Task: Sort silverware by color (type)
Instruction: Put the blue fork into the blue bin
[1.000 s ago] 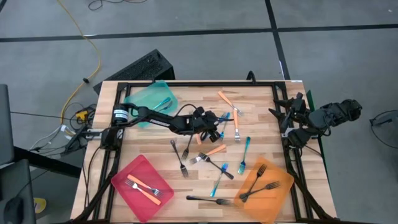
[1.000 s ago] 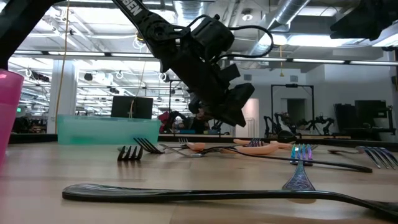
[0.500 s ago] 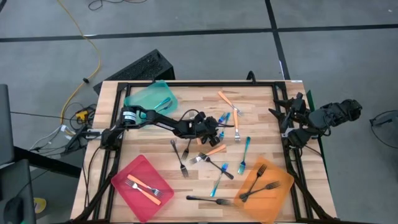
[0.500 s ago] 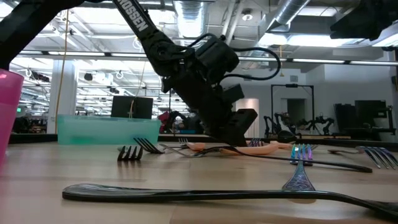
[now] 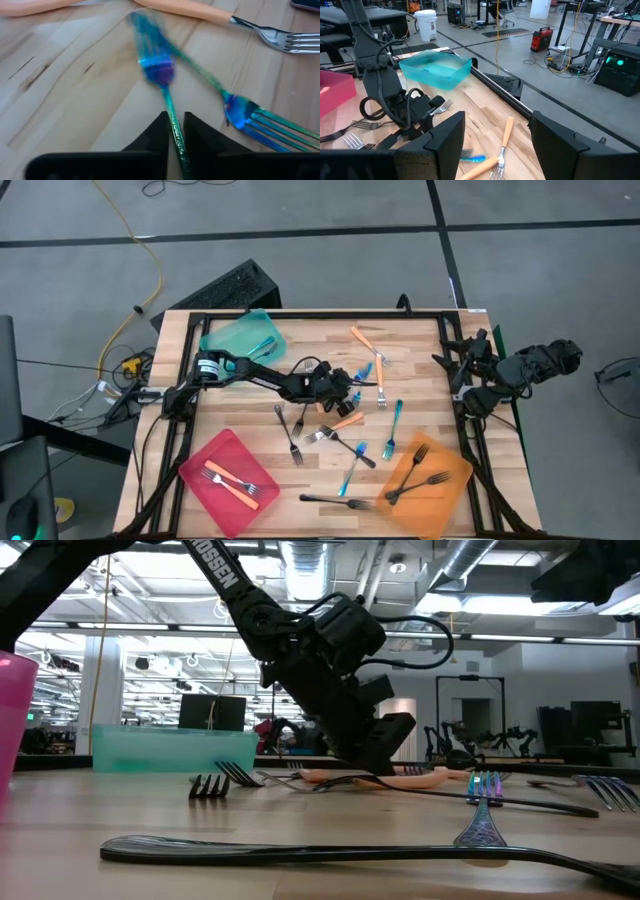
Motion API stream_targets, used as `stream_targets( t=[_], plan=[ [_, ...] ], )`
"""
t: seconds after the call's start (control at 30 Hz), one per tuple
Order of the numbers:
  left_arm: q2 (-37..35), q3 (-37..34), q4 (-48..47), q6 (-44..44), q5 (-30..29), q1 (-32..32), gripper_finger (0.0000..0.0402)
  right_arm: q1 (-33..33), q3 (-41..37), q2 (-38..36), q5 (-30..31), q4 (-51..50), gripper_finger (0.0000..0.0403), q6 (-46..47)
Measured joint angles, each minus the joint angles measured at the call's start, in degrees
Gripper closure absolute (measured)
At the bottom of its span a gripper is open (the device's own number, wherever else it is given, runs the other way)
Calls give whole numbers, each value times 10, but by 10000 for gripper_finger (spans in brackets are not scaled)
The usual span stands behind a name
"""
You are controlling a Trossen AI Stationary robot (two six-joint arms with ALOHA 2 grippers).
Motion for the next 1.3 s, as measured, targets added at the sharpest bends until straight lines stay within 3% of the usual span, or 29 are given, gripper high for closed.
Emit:
stream_targets(
  t=[0.27,1.3],
  plan=[
    [0,-1,-2,0,10,1,397,0,0,0,0,0,161,0],
    [0,59,-76,21,38,0,401,0,0,0,-1,-1,161,0]
  ],
)
